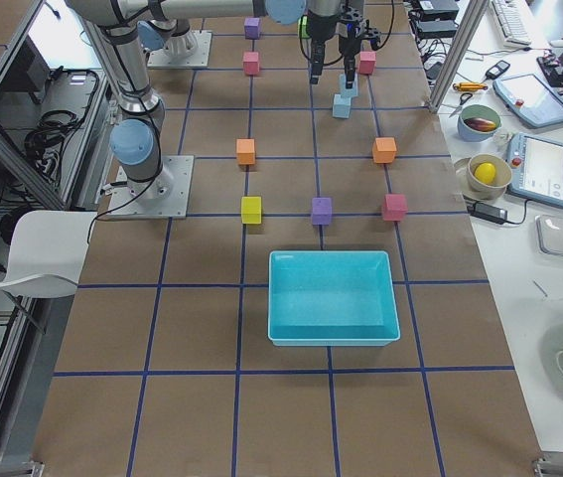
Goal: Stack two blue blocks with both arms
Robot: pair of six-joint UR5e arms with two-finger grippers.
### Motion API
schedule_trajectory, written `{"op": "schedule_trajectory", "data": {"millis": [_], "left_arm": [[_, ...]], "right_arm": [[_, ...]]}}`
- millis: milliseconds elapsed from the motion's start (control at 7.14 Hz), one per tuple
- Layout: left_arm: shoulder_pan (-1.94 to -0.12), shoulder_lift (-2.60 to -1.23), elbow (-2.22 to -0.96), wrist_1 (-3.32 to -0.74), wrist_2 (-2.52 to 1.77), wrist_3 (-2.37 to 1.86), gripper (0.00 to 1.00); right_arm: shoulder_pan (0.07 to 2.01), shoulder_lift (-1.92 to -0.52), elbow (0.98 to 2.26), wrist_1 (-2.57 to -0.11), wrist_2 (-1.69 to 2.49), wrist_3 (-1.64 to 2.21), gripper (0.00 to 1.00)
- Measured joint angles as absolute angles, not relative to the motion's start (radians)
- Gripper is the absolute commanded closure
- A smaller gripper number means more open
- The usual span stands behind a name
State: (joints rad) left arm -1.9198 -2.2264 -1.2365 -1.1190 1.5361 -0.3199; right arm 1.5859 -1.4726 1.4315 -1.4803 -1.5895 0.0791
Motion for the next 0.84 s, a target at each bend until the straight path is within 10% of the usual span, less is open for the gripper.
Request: {"op": "schedule_trajectory", "data": {"millis": [560, 840], "left_arm": [[-1.925, -2.235, -1.222, -1.200, 1.538, -0.311, 0.43], [-1.925, -2.242, -1.221, -1.203, 1.536, -0.318, 0.00]], "right_arm": [[1.583, -1.472, 1.437, -1.475, -1.589, 0.078, 0.00], [1.578, -1.471, 1.437, -1.471, -1.583, 0.077, 0.00]]}}
